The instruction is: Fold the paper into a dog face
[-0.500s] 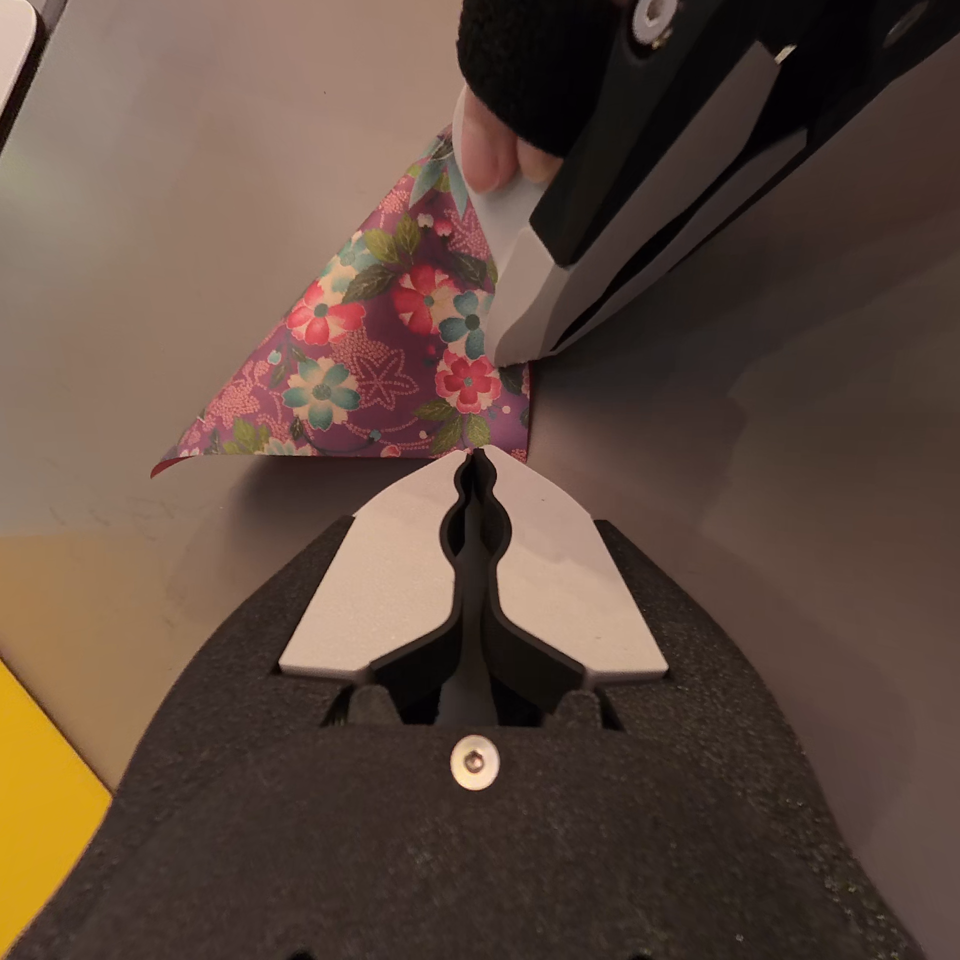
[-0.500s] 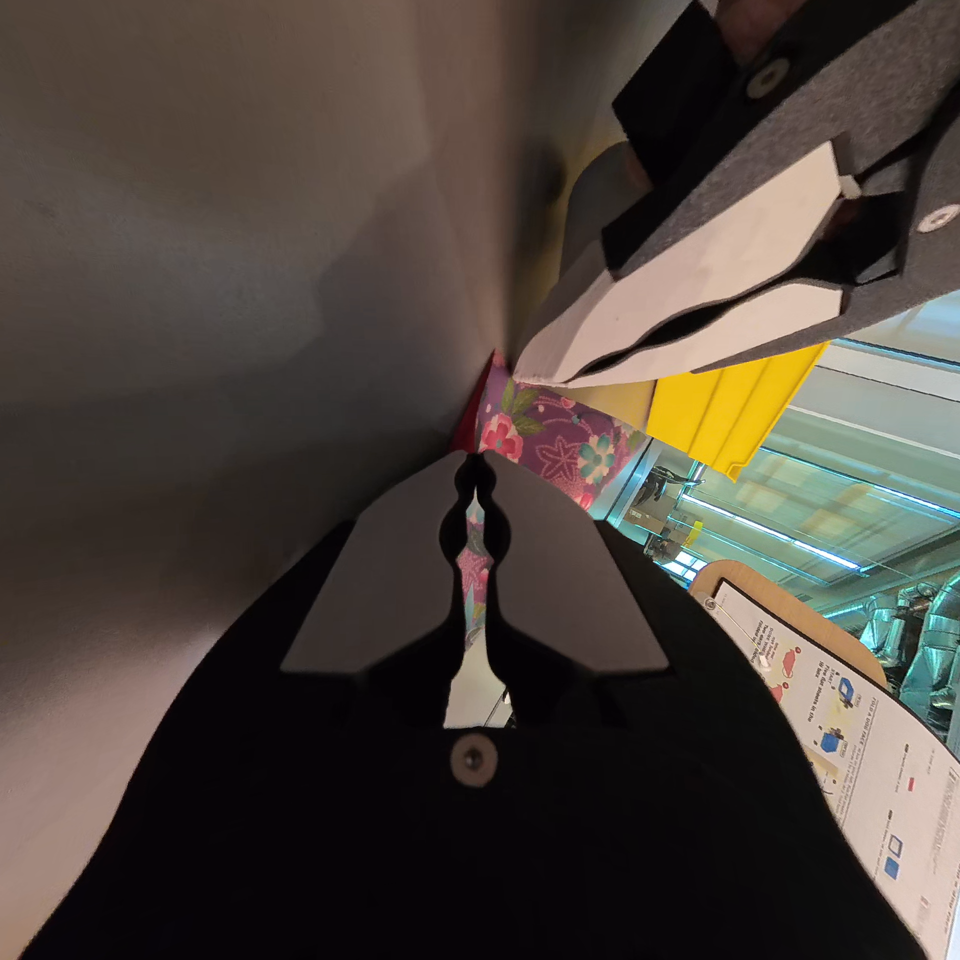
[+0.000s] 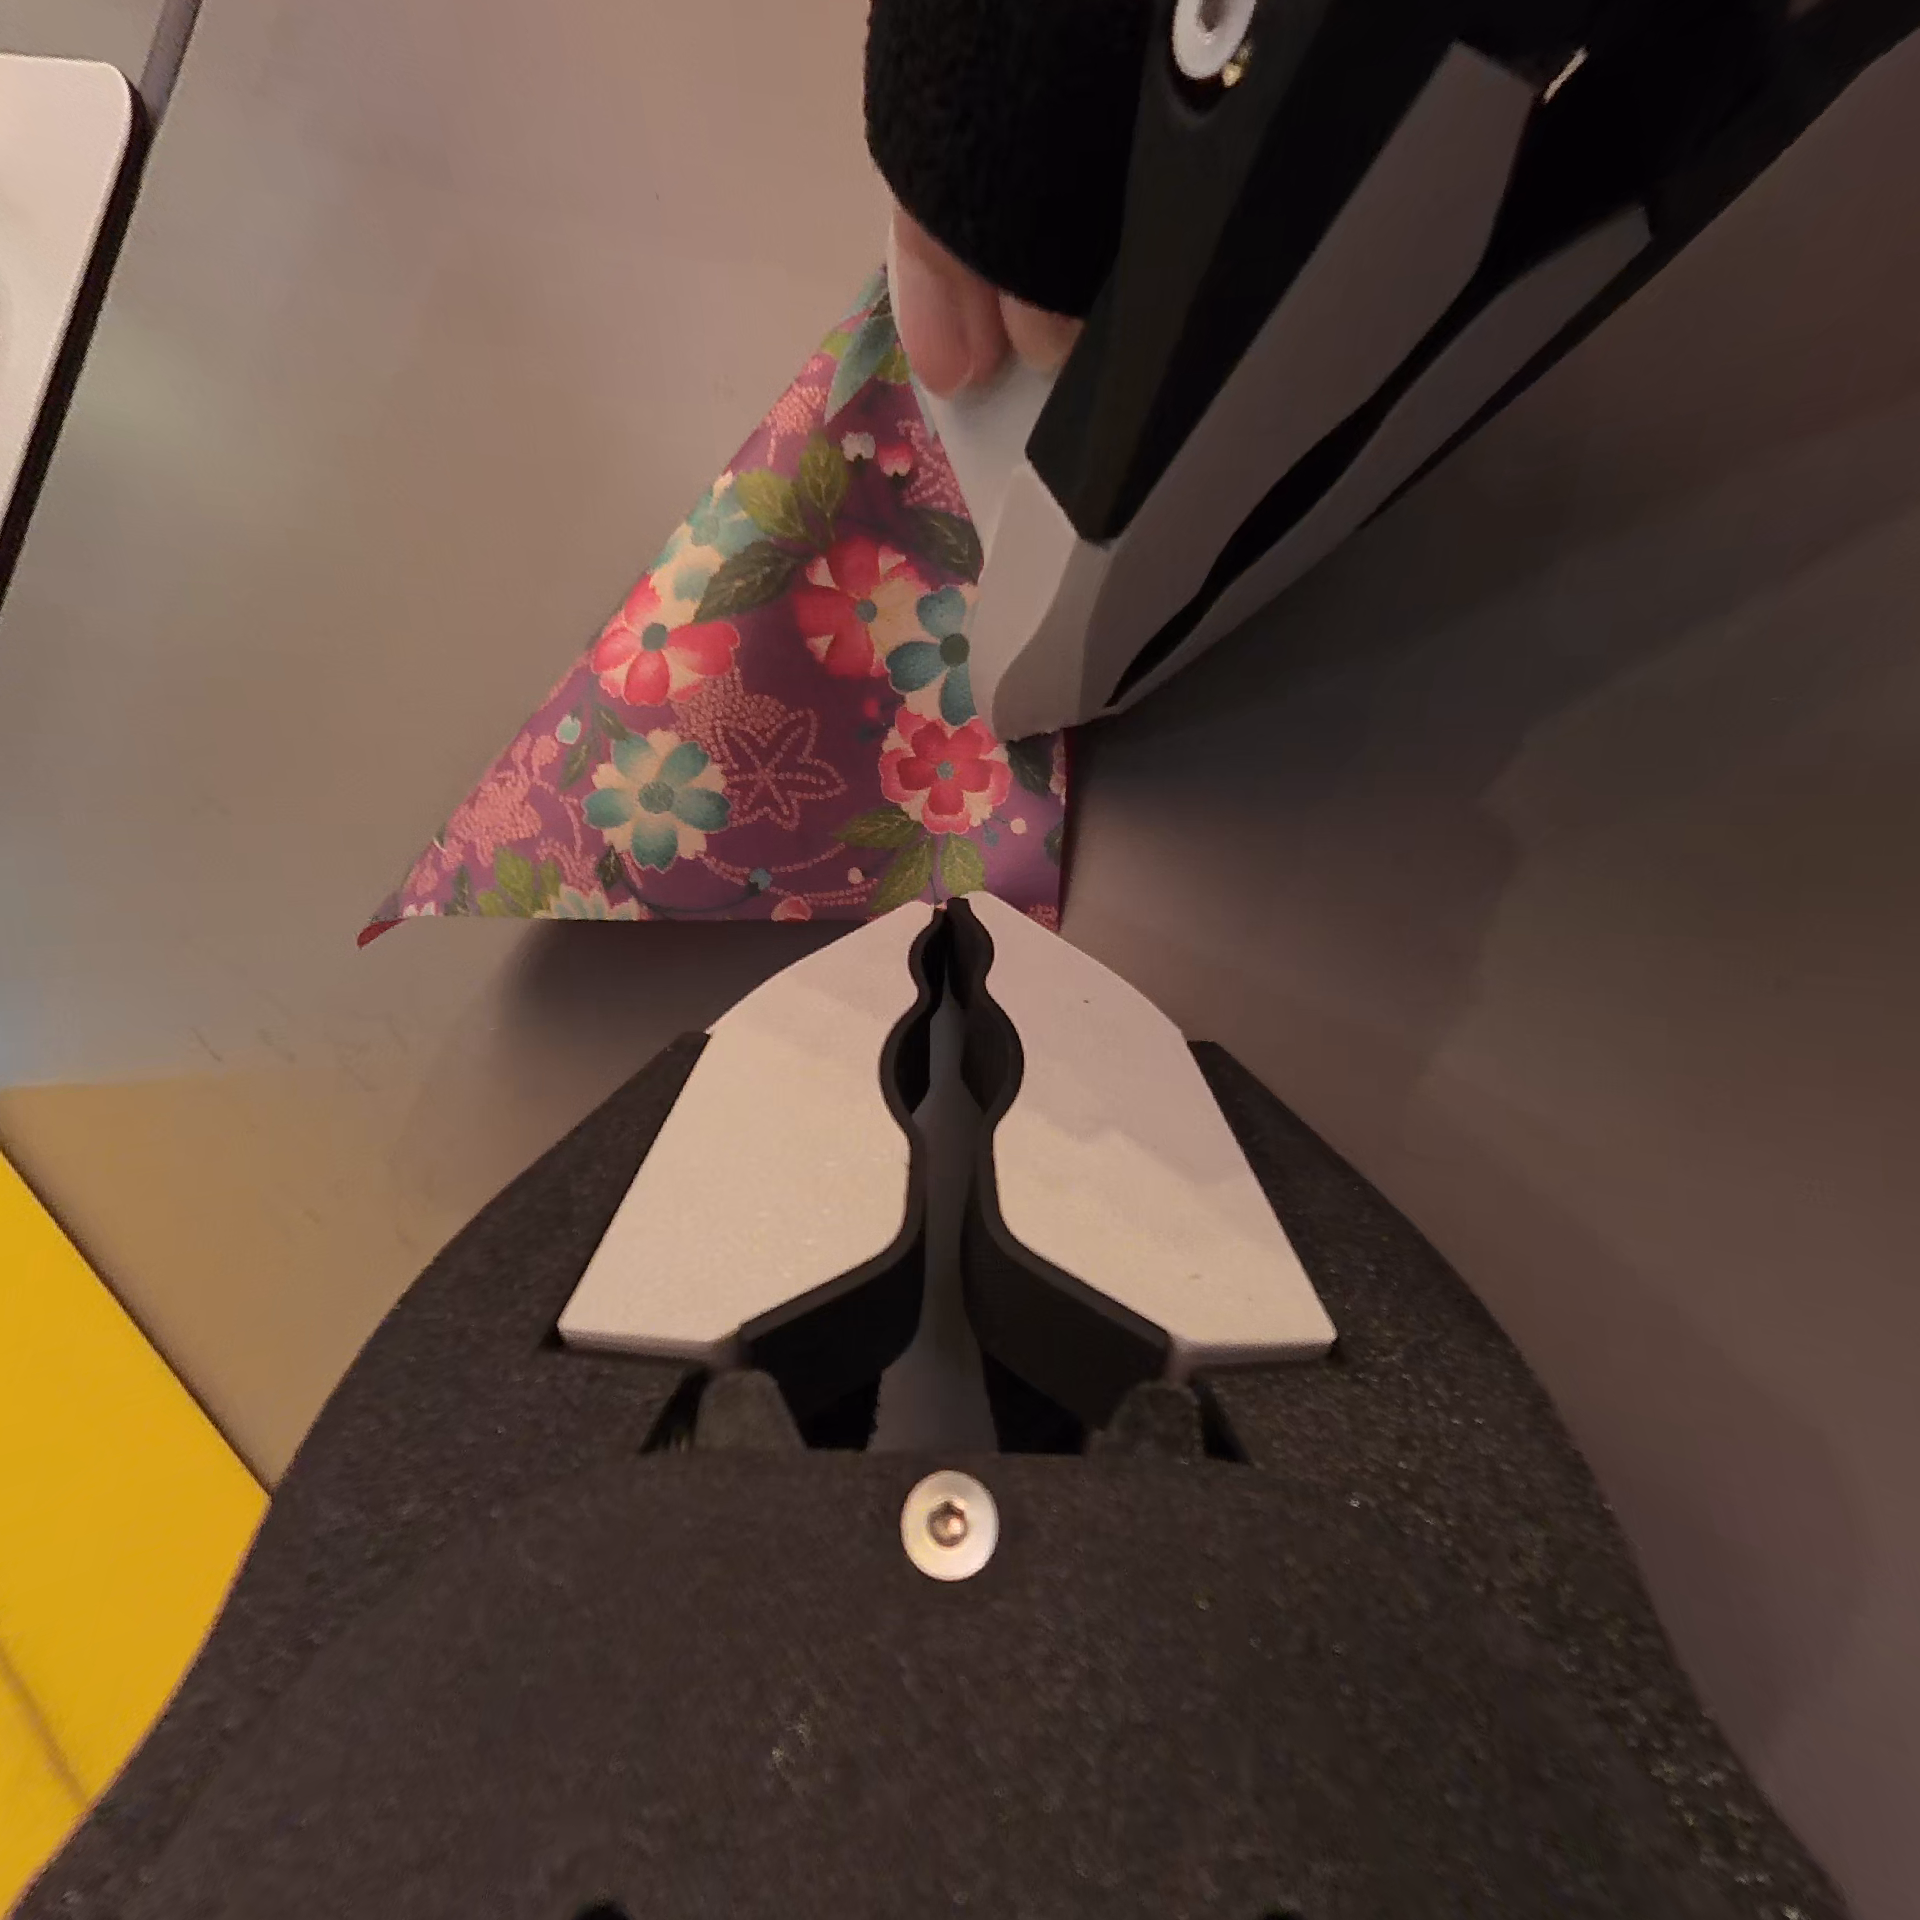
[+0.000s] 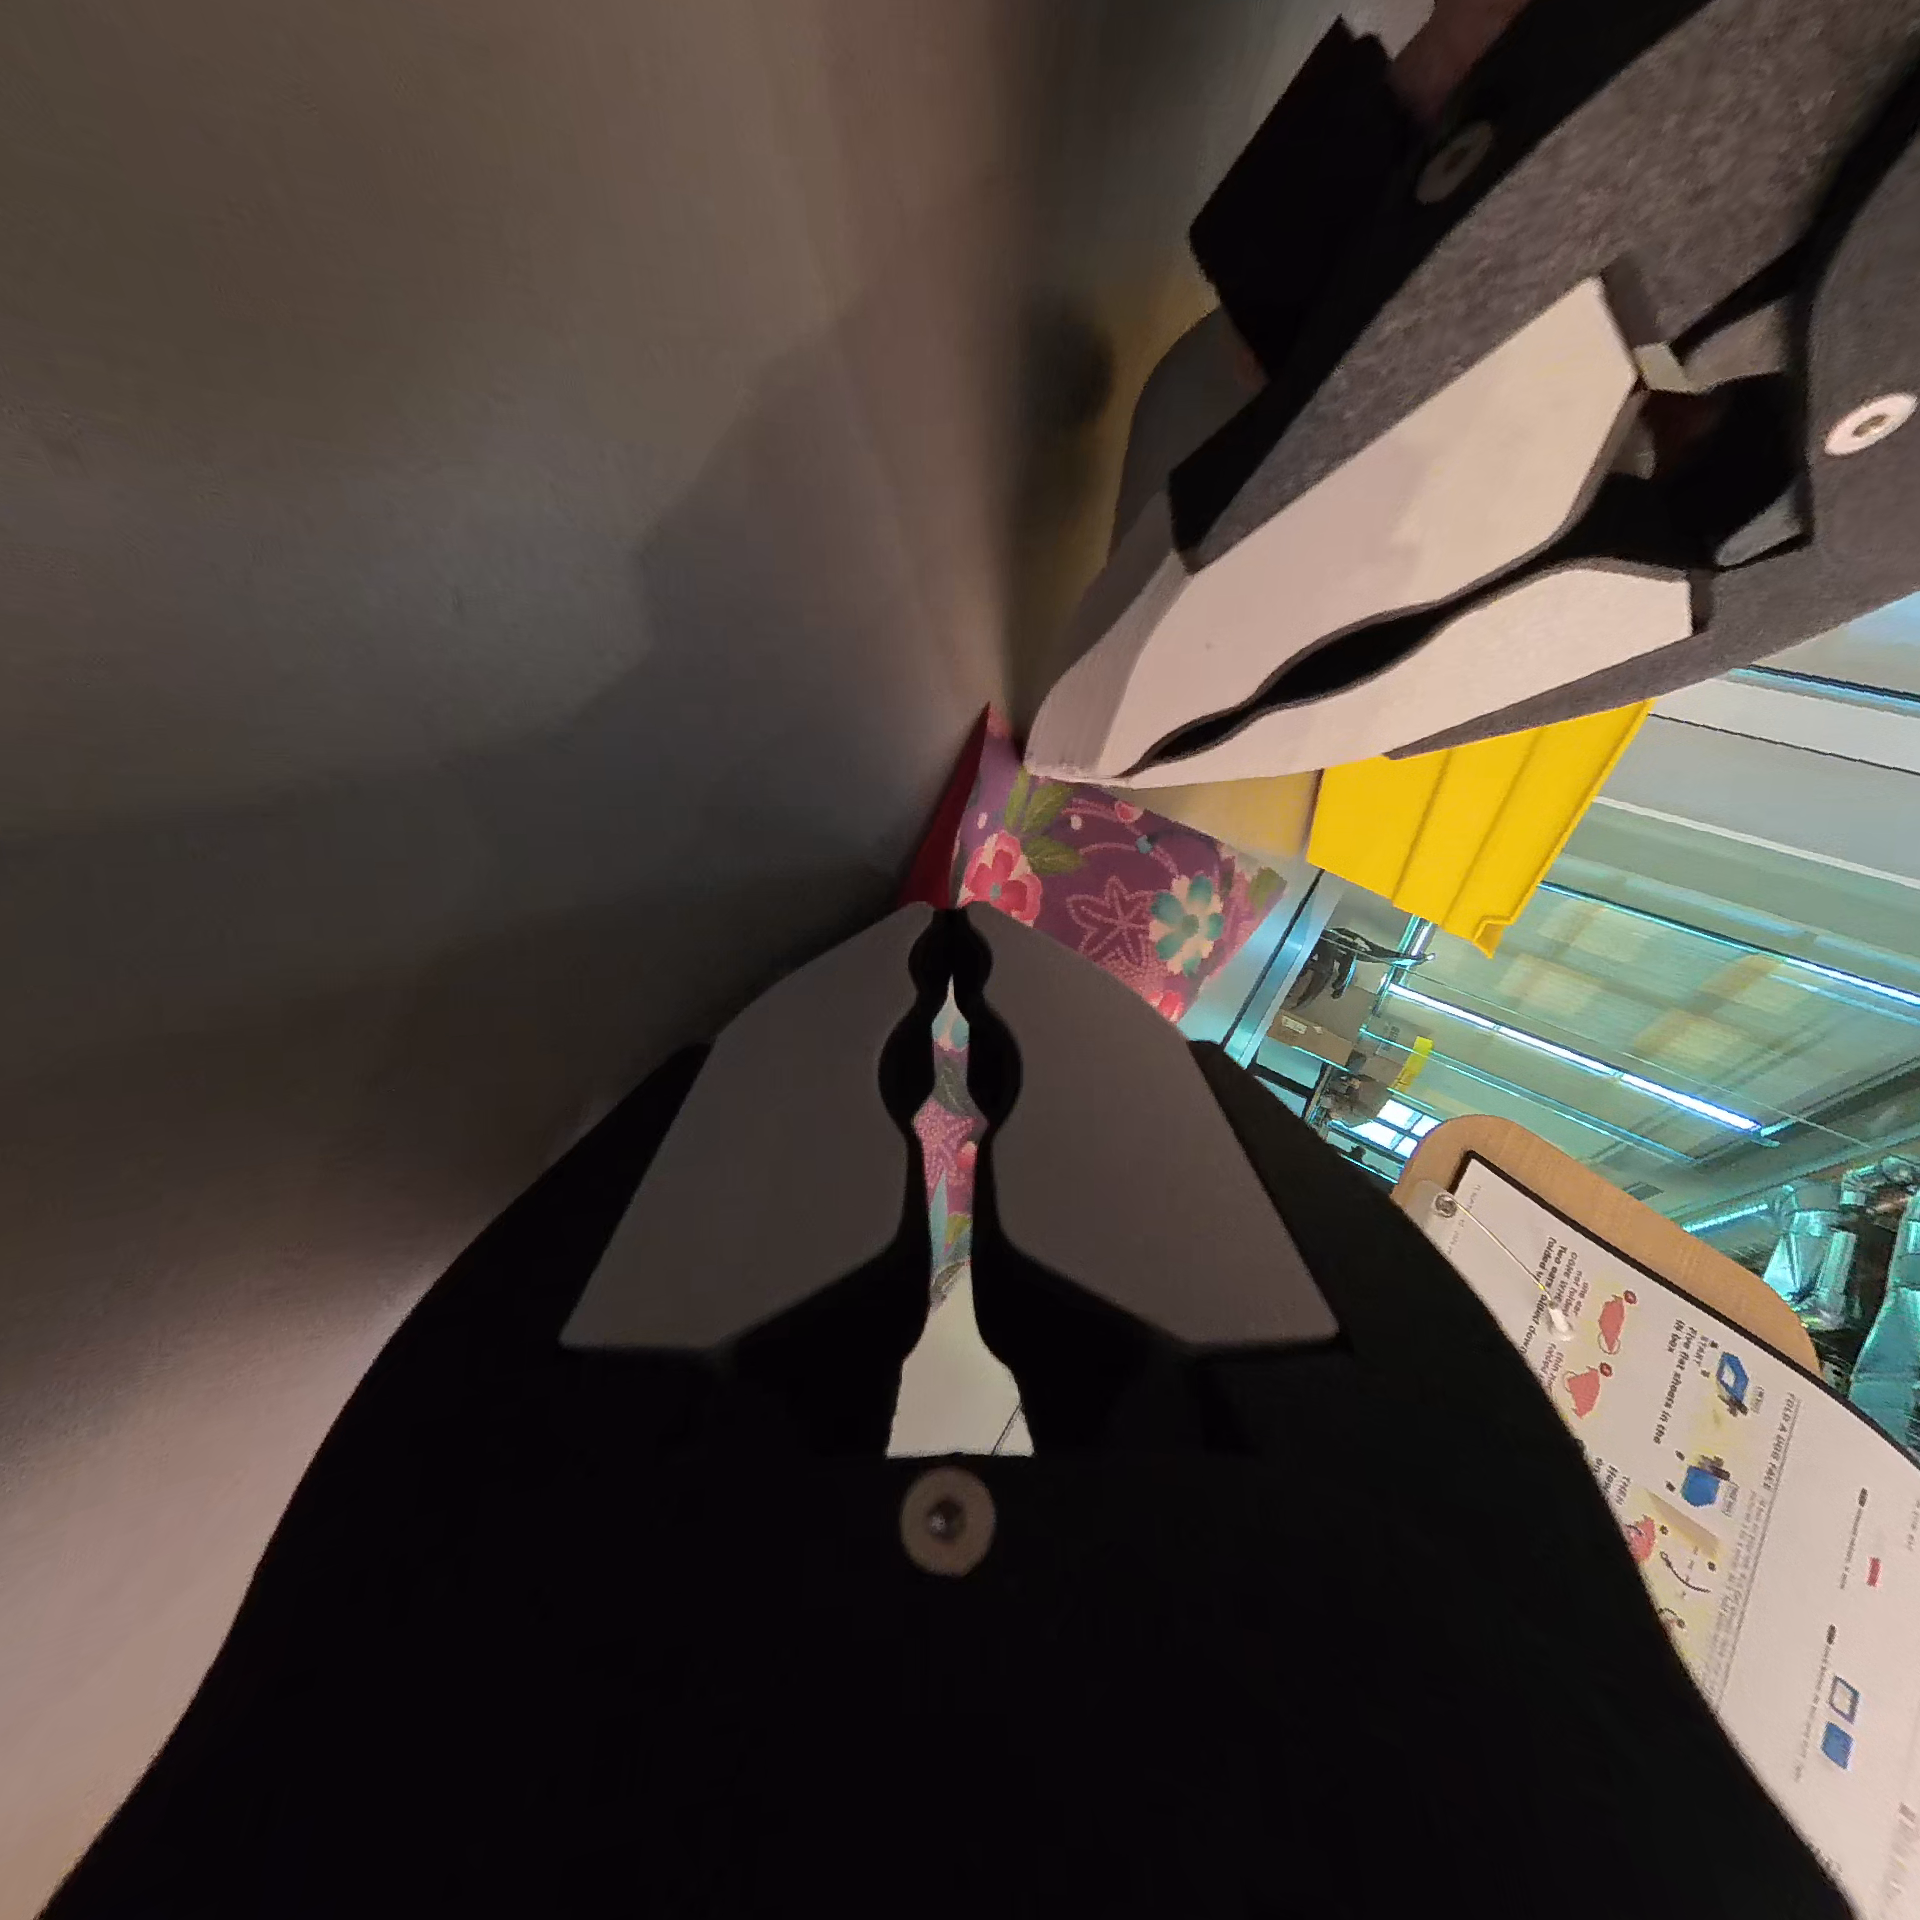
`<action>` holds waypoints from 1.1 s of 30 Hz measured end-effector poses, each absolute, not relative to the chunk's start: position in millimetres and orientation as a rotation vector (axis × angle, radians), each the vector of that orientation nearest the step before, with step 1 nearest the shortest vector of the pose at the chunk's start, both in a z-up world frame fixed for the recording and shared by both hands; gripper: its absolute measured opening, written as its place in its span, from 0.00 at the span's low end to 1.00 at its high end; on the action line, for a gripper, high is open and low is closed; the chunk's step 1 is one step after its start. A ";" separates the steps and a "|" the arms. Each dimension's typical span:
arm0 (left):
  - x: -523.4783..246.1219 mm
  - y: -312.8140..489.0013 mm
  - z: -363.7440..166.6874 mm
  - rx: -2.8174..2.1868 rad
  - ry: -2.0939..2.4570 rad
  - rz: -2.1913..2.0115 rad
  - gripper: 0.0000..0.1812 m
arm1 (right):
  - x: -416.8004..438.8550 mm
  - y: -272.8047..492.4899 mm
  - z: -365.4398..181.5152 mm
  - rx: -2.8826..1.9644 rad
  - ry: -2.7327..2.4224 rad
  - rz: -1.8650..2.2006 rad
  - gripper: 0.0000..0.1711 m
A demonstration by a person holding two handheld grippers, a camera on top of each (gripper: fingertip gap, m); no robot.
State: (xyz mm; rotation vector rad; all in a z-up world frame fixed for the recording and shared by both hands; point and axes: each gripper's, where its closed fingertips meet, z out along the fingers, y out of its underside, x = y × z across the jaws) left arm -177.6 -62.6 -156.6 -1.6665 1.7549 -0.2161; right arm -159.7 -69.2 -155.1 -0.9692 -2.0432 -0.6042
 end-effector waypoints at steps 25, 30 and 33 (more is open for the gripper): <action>-170.0 -66.6 -157.5 -1.697 1.819 -0.339 0.00 | -163.4 -70.5 -154.8 -0.957 -2.019 -0.639 0.01; -170.0 -66.5 -157.6 -1.734 1.823 -0.386 0.00 | -165.0 -67.3 -151.2 -1.005 -1.957 -0.623 0.05; -169.9 -66.5 -157.6 -1.735 1.831 -0.380 0.00 | -164.0 -68.6 -151.8 -1.036 -1.954 -0.579 0.06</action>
